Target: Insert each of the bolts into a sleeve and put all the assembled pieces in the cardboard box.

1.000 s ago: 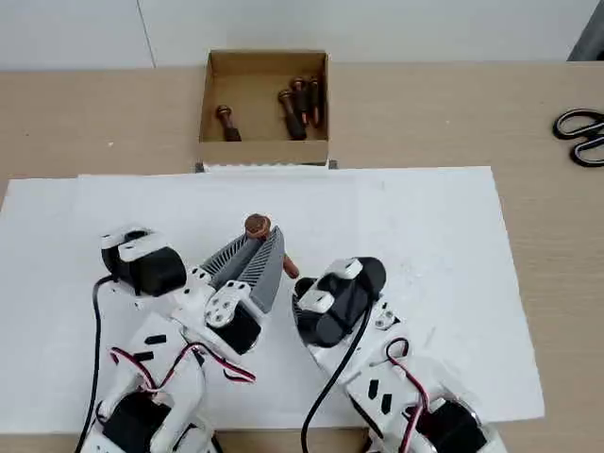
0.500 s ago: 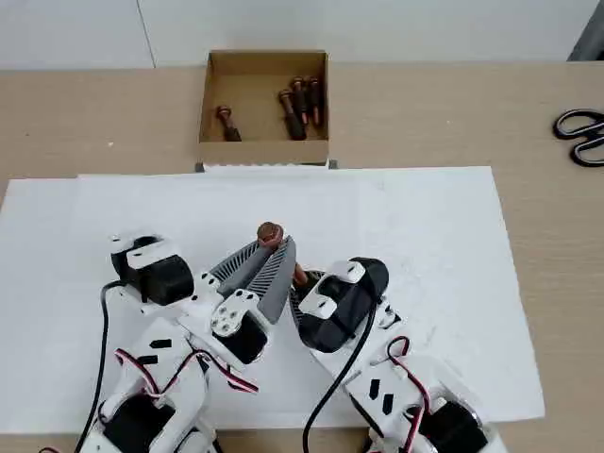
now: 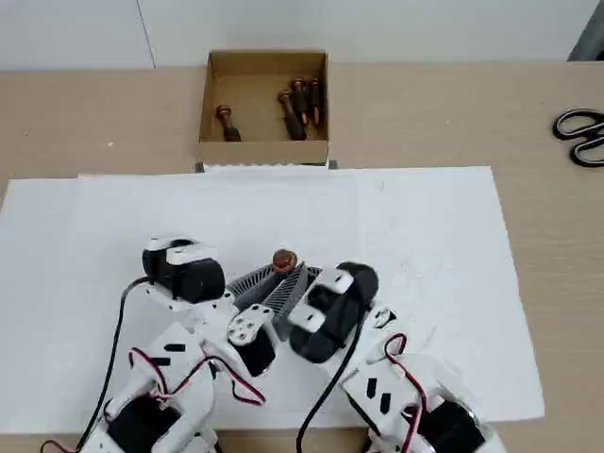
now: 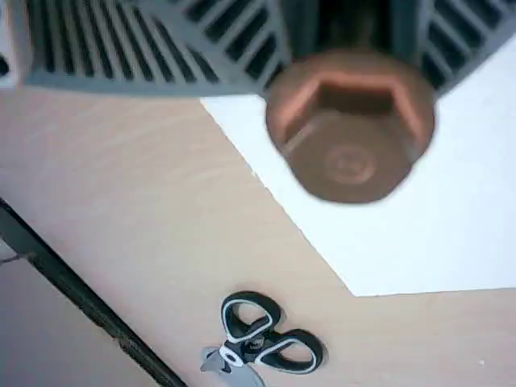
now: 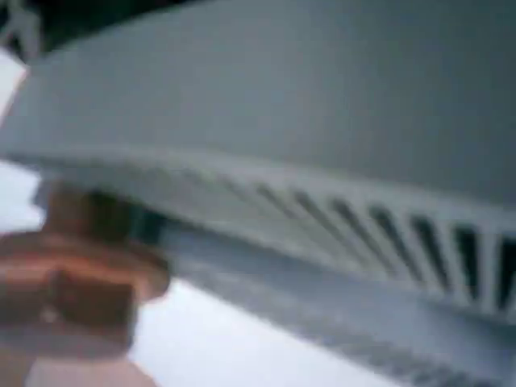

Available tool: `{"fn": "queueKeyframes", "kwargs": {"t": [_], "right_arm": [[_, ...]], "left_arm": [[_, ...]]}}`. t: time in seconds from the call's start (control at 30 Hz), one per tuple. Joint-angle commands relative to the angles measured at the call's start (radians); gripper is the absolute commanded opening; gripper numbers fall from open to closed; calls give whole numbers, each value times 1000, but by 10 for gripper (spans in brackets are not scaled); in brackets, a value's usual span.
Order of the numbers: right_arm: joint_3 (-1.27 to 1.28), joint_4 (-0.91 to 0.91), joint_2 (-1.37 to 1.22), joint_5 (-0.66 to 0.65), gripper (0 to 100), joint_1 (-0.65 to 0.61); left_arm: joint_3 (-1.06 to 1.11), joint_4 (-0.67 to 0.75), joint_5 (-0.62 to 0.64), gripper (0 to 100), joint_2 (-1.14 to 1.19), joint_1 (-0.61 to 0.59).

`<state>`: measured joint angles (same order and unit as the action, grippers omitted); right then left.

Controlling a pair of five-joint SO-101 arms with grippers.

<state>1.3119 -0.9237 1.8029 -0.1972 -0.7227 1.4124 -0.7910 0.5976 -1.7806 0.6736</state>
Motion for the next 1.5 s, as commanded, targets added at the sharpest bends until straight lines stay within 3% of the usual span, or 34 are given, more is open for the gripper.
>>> {"fn": "queueKeyframes", "kwargs": {"t": [0.0,0.27,0.5,0.87,1.1,1.47], "right_arm": [[-17,74,10,-46,2,-2],[-15,65,10,-43,2,-2],[-9,64,10,-40,2,1],[-9,64,10,-44,2,2],[-9,64,10,-44,2,4],[-9,65,10,-44,2,4]], "left_arm": [[2,-91,-6,6,6,44],[10,-127,-126,18,6,44],[39,-195,-221,182,3,43],[-74,-210,-333,184,2,8],[-200,-328,-404,184,3,-72],[-386,-457,-439,182,6,-84]]}}
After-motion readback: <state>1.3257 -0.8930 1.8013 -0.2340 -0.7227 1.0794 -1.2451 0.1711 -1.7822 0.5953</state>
